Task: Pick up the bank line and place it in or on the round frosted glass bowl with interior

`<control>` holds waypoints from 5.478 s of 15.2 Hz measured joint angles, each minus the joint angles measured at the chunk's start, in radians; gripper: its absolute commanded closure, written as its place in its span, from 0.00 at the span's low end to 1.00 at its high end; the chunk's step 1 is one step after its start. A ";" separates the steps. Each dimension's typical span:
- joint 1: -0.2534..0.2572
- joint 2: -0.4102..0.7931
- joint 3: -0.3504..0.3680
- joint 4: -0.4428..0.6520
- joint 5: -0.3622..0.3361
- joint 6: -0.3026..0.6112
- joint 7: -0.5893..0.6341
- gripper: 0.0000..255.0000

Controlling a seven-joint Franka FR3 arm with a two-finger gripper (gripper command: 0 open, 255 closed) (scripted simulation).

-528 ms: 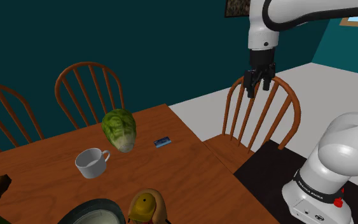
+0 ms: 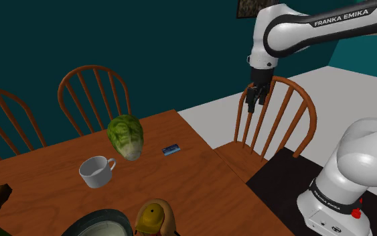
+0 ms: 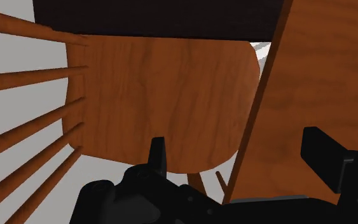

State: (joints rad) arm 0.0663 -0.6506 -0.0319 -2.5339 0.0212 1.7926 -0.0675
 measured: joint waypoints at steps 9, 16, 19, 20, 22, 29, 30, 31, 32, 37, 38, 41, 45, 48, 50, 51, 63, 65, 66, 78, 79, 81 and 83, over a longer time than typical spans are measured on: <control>0.122 0.251 -0.109 -0.043 0.091 0.418 -0.373 0.00; 0.251 0.492 -0.180 0.037 0.302 0.639 -0.754 0.00; 0.300 0.603 -0.183 0.098 0.439 0.699 -0.938 0.00; 0.308 0.639 -0.183 0.118 0.488 0.714 -1.009 0.00; 0.322 0.702 -0.168 0.166 0.577 0.729 -1.133 0.00; 0.317 0.916 -0.066 0.354 0.835 0.747 -1.520 0.00; 0.311 0.945 -0.049 0.381 0.862 0.745 -1.572 0.00; 0.309 0.966 -0.033 0.407 0.882 0.741 -1.613 0.00; 0.305 0.985 -0.016 0.424 0.905 0.741 -1.660 0.00; 0.306 1.072 0.032 0.508 0.959 0.750 -1.763 0.00; 0.306 1.082 0.037 0.513 0.967 0.756 -1.770 0.00; 0.308 1.126 0.048 0.541 0.984 0.774 -1.786 0.00; 0.312 1.141 0.054 0.549 0.992 0.784 -1.789 0.00; 0.312 1.142 0.054 0.549 0.993 0.785 -1.789 0.00; 0.312 1.142 0.054 0.549 0.993 0.785 -1.789 1.00; 0.312 1.142 0.054 0.549 0.993 0.785 -1.789 1.00; 0.320 1.114 0.044 0.546 0.968 0.768 -1.757 1.00; 0.323 1.088 0.037 0.534 0.952 0.757 -1.738 1.00; 0.324 1.078 0.033 0.533 0.944 0.749 -1.729 1.00; 0.345 0.964 -0.004 0.530 0.839 0.667 -1.601 1.00; 0.346 0.956 -0.006 0.531 0.831 0.660 -1.592 1.00; 0.349 0.941 -0.010 0.533 0.816 0.648 -1.573 1.00; 0.351 0.922 -0.016 0.534 0.800 0.632 -1.554 1.00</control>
State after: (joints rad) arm 0.4169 0.2714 -0.0476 -2.0000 0.8211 2.4244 -1.6214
